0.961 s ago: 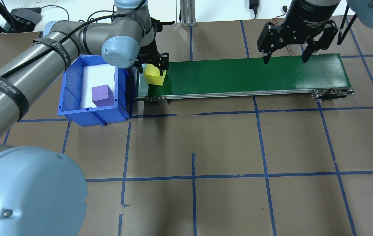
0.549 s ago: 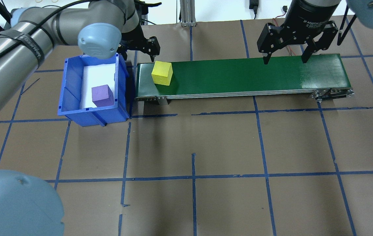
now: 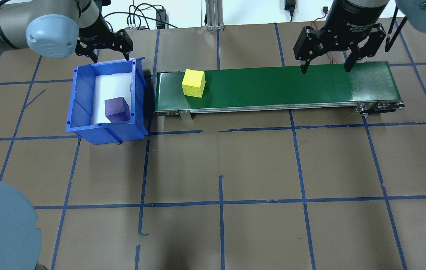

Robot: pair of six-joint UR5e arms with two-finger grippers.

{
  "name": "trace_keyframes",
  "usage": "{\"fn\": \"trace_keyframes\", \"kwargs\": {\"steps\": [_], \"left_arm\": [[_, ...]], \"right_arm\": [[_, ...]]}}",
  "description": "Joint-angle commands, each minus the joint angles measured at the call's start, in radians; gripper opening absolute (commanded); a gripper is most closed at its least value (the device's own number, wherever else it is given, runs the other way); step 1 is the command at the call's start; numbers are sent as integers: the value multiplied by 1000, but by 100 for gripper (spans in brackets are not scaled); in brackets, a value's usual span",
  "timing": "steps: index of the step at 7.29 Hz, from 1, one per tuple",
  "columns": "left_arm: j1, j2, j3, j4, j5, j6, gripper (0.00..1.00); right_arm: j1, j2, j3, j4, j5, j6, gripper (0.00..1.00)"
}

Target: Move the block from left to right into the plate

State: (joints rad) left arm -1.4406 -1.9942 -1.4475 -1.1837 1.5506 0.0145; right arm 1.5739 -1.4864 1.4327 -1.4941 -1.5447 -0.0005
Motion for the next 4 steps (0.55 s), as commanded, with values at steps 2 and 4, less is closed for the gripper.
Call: {"fn": "trace_keyframes", "kwargs": {"steps": [2,4], "left_arm": [[42,-37,-68,33,-84,-2,100],[75,-38,-103,33,-86,-17,100]], "right_arm": [[0,0,0,0,0,-1,100],[0,0,0,2,0,1,100]]}}
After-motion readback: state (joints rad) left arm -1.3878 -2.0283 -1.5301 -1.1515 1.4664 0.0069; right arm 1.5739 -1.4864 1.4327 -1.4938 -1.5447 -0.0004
